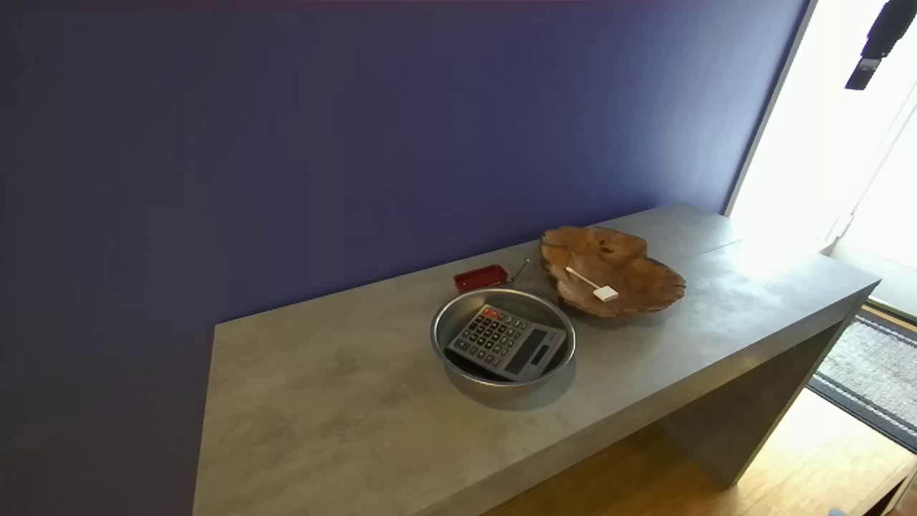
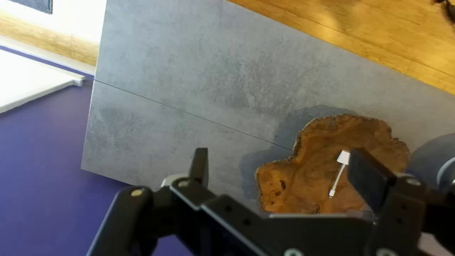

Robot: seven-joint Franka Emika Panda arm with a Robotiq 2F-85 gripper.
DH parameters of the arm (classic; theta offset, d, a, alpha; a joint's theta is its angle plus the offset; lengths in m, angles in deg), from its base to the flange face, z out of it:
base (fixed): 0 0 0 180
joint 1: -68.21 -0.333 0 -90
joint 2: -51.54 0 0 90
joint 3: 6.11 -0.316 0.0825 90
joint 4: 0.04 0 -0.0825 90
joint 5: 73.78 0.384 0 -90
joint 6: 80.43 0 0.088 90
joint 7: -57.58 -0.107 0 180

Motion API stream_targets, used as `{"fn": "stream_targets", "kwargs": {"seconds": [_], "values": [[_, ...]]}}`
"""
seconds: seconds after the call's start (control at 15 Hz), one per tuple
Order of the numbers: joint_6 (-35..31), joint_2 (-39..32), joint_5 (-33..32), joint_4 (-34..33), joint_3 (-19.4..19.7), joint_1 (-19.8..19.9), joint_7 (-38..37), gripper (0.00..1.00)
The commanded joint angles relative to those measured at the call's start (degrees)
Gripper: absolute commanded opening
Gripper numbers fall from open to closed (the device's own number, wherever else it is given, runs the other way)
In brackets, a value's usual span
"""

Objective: Move the toy cart to the right

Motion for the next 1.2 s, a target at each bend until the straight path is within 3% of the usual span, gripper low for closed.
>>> {"fn": "stream_targets", "kwargs": {"seconds": [0.0, 0.8, 1.13], "values": [[0.17, -0.01, -0.33, -0.12, 0.43, -0.51, -0.3, 1.0], [-0.76, 0.05, 0.0, 0.19, -0.07, -1.0, -0.69, 1.0], [-9.78, -6.56, 10.39, 1.11, -7.25, -15.55, -0.04, 1.0]]}}
